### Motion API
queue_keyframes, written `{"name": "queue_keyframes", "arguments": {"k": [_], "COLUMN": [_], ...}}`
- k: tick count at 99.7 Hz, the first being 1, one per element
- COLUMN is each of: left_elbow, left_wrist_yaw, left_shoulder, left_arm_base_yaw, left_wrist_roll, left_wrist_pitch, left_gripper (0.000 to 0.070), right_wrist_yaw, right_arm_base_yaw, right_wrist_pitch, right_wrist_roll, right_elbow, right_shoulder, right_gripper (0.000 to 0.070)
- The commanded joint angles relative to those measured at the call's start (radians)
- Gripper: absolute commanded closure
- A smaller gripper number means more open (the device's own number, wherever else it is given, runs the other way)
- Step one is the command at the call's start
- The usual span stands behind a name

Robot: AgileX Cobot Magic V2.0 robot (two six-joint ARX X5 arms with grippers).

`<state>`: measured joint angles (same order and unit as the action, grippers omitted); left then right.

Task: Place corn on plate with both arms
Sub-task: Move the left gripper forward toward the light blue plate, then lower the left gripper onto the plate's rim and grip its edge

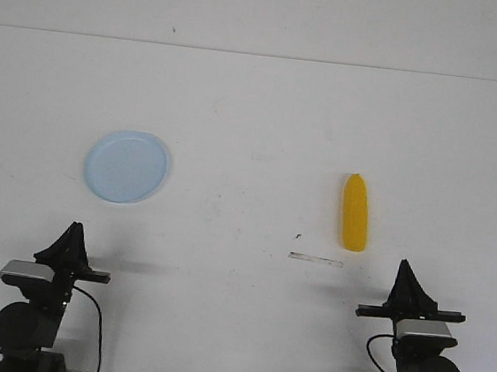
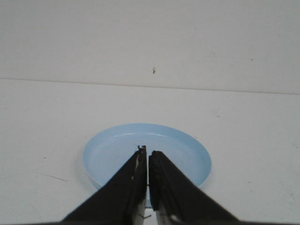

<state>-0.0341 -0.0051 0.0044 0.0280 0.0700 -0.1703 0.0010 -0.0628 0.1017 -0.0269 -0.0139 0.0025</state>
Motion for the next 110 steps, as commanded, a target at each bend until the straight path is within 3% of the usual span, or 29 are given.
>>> {"name": "queue_keyframes", "arguments": {"k": [1, 36, 48, 62, 110], "left_elbow": [0.021, 0.012, -0.041, -0.146, -0.634], "left_wrist_yaw": [-0.003, -0.005, -0.071, -0.082, -0.081], "left_shoulder": [-0.001, -0.001, 0.012, 0.073, 0.718], "left_arm_base_yaw": [-0.001, -0.001, -0.001, -0.001, -0.001], "left_wrist_roll": [0.002, 0.004, -0.01, -0.045, -0.101], "left_wrist_pitch": [-0.011, -0.042, -0.01, -0.011, -0.018], "left_gripper": [0.0699, 0.0699, 0.0699, 0.0699, 0.0699], "right_wrist_yaw": [0.0, 0.0, 0.0, 0.0, 0.0], "right_arm_base_yaw": [-0.002, -0.002, -0.002, -0.002, -0.002], "right_wrist_pitch": [0.01, 0.01, 0.01, 0.01, 0.01], "right_wrist_roll": [-0.009, -0.008, -0.009, -0.008, -0.008], "right_elbow": [0.001, 0.001, 0.001, 0.001, 0.001], "right_shoulder": [-0.002, -0.002, -0.002, -0.002, -0.002], "right_gripper": [0.0698, 0.0698, 0.0698, 0.0698, 0.0698]}}
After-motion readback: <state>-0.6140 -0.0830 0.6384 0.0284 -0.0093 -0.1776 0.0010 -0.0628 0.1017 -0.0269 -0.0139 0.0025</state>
